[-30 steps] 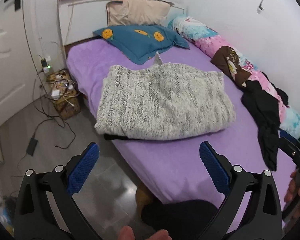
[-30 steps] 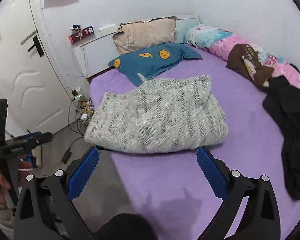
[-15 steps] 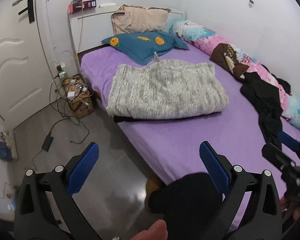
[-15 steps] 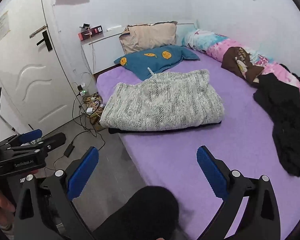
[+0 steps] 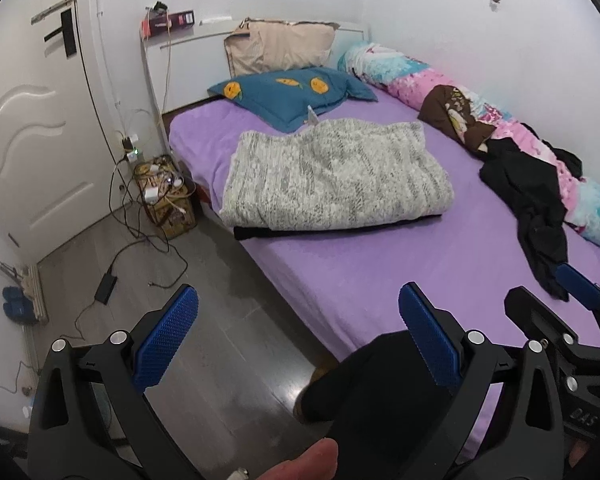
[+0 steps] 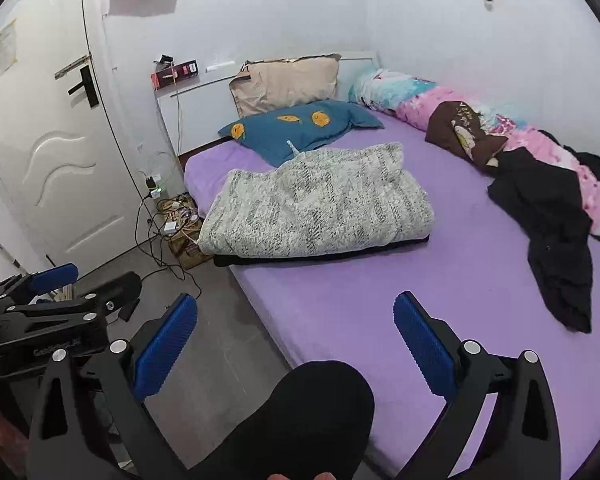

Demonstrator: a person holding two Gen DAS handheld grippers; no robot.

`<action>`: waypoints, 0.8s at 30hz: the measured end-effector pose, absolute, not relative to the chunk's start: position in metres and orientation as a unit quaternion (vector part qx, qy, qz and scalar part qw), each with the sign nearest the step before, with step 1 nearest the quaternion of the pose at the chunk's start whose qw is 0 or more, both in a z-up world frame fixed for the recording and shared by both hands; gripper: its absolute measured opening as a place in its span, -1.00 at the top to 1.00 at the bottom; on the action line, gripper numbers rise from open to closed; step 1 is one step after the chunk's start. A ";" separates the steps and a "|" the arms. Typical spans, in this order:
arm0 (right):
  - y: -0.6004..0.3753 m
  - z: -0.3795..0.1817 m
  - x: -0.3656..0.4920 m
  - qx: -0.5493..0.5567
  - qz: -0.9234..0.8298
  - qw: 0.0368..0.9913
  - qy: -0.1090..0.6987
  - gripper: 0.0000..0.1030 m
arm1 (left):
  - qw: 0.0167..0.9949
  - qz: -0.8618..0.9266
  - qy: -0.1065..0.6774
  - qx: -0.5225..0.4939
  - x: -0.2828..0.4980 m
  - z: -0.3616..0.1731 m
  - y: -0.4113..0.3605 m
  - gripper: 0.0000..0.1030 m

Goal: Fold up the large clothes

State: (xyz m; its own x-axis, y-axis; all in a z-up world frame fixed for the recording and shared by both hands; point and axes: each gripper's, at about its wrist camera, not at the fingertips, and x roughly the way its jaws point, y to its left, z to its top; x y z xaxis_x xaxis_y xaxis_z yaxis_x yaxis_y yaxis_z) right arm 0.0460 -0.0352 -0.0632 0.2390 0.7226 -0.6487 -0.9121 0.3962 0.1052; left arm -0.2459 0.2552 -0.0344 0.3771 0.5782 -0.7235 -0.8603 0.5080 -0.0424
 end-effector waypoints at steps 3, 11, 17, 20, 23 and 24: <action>-0.039 -0.061 0.048 -0.145 0.527 0.775 0.319 -0.88 | 0.807 0.443 0.329 -0.208 -0.246 -0.030 0.252 -0.88; -0.047 -0.056 0.054 -0.137 0.518 0.784 0.314 -0.88 | 0.812 0.437 0.331 -0.201 -0.246 -0.026 0.248 -0.88; -0.049 -0.054 0.054 -0.137 0.519 0.784 0.311 -0.88 | 0.815 0.432 0.332 -0.200 -0.246 -0.025 0.242 -0.88; -0.050 -0.053 0.053 -0.138 0.518 0.785 0.309 -0.88 | 0.815 0.431 0.331 -0.203 -0.247 -0.024 0.242 -0.88; -0.049 -0.053 0.052 -0.138 0.517 0.786 0.309 -0.88 | 0.815 0.430 0.331 -0.204 -0.248 -0.023 0.242 -0.88; -0.048 -0.053 0.052 -0.140 0.516 0.786 0.309 -0.88 | 0.815 0.430 0.330 -0.205 -0.248 -0.024 0.242 -0.88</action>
